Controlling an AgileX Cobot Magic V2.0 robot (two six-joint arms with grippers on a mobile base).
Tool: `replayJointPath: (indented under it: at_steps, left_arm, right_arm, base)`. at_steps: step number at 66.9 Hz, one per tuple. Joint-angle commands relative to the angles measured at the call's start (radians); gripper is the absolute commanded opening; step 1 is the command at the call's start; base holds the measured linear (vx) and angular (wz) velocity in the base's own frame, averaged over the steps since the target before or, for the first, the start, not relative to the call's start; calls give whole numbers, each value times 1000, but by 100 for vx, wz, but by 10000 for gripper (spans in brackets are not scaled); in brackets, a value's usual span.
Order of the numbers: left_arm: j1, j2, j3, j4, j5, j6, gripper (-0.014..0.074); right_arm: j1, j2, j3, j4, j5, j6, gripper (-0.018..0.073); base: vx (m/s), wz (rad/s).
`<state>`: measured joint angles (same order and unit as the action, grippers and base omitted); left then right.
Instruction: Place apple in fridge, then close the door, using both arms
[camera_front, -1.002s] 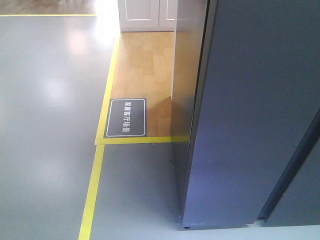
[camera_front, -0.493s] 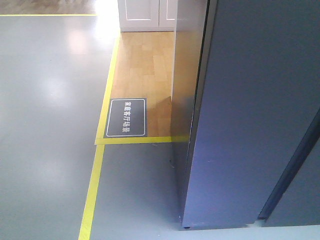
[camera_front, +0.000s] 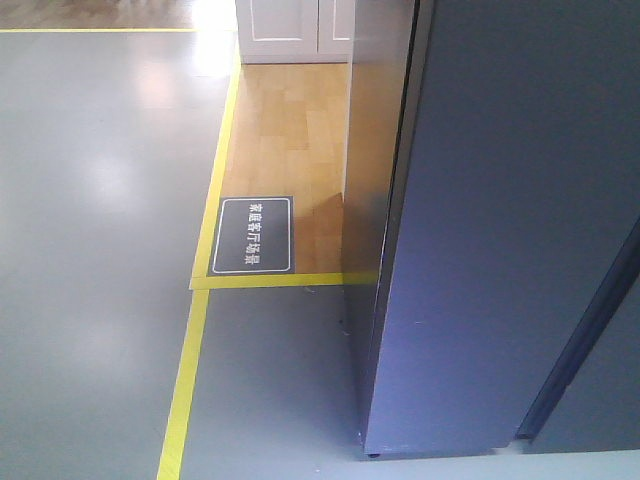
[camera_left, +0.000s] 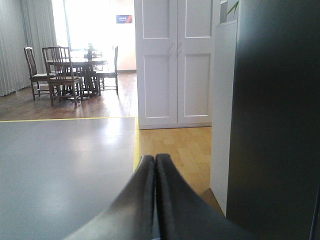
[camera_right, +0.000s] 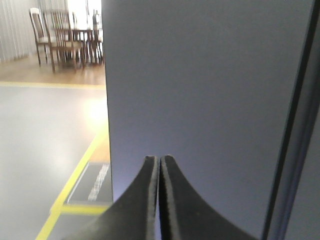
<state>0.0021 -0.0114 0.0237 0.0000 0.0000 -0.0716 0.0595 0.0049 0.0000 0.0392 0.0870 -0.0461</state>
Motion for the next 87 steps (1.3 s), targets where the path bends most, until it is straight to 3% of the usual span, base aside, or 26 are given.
replayJointPath:
  at_steps: [1,32,48,87]
  left_arm:
    - [0,-15,-17,-6,-70,-2,-6]
    - [0,-15,-17,-6,-70,-2,-6]
    - [0,-15,-17,-6,-70,-2,-6]
    - [0,-15,-17,-6,-70,-2,-6]
  right_arm:
    - [-3,-23,28,0,-173,0,-3]
    - [-3,-28,24,0,-146,-1,-3]
    - [-3,-28,25,-114,-146,82,-3]
    - [-3,-28,24,-113,-144,78,-3]
  base:
    - [0,0]
    - [0,0]
    - [0,0]
    - [0,0]
